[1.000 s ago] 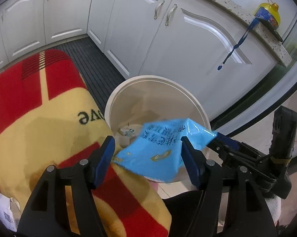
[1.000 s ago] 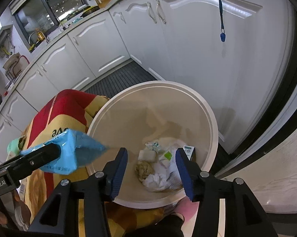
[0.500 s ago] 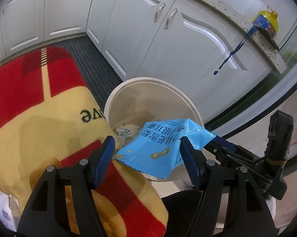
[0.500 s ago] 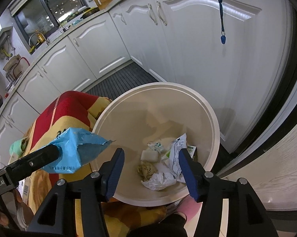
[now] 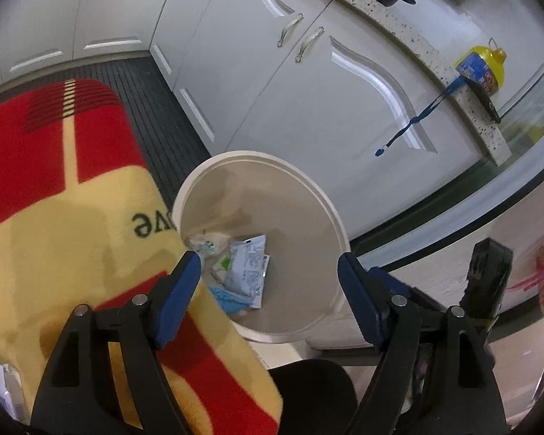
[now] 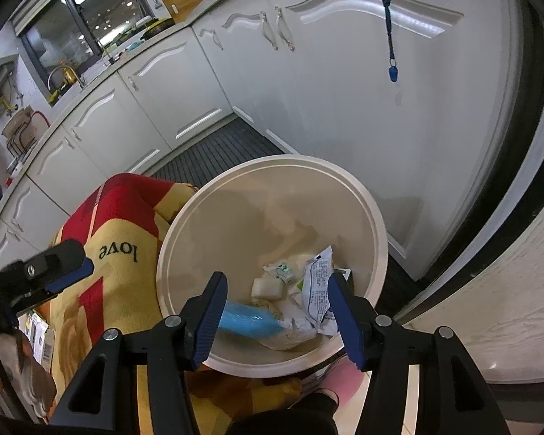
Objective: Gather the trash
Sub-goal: 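Open both grippers to drop the two packets into the bin, then move both grippers back over the table toward the medicine boxes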
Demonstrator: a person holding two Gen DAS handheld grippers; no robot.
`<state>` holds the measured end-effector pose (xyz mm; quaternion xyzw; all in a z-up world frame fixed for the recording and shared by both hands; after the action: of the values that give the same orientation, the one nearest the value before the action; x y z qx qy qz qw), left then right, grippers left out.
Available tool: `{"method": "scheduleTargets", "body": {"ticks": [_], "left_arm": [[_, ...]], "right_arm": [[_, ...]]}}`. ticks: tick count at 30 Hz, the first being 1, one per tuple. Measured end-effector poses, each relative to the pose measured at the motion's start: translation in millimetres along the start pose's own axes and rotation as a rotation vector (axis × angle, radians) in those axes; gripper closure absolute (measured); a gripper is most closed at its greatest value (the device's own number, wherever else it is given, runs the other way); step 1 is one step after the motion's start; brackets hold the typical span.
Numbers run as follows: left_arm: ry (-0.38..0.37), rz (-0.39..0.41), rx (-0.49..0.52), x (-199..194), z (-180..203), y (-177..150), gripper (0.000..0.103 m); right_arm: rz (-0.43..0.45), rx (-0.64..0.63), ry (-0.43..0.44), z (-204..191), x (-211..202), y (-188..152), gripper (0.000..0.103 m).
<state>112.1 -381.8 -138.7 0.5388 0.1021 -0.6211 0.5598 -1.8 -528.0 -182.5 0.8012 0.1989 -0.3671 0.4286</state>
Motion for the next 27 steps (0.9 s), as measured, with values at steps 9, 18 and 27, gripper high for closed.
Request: {"method": "scheduleTargets", "body": {"ticks": [9,18,27], "left_arm": [[0.161,0.084,0.068,-19.4,-10.3,-11.3,0.026],[0.278,0.156,0.059,-54.5,-32.5,-22.9,0.026],[0.341,0.200,0.025,-96.1,-67.8,-40.9,0.026]], "right_arm": [[-0.024,-0.005,0.020,-7.9,6.3,-8.1,0.047],[-0.038,-0.058,0.058,-41.0,5.3,-16.1,0.045],[-0.034,-0.145,0.122,-96.8,-2.9,-21.4,0.042]]}}
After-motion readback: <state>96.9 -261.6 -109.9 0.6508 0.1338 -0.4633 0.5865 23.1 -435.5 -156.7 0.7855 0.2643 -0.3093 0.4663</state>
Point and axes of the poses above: each gripper's, at about its wrist camera, not at the fingertips, and x roughly the way its jaws point, z to its right, y to its top, the point moved 5 cm from there along x, roughly the way its jaws point, and after that the axes turned 7 degrees about y, right-handed, at the moved point
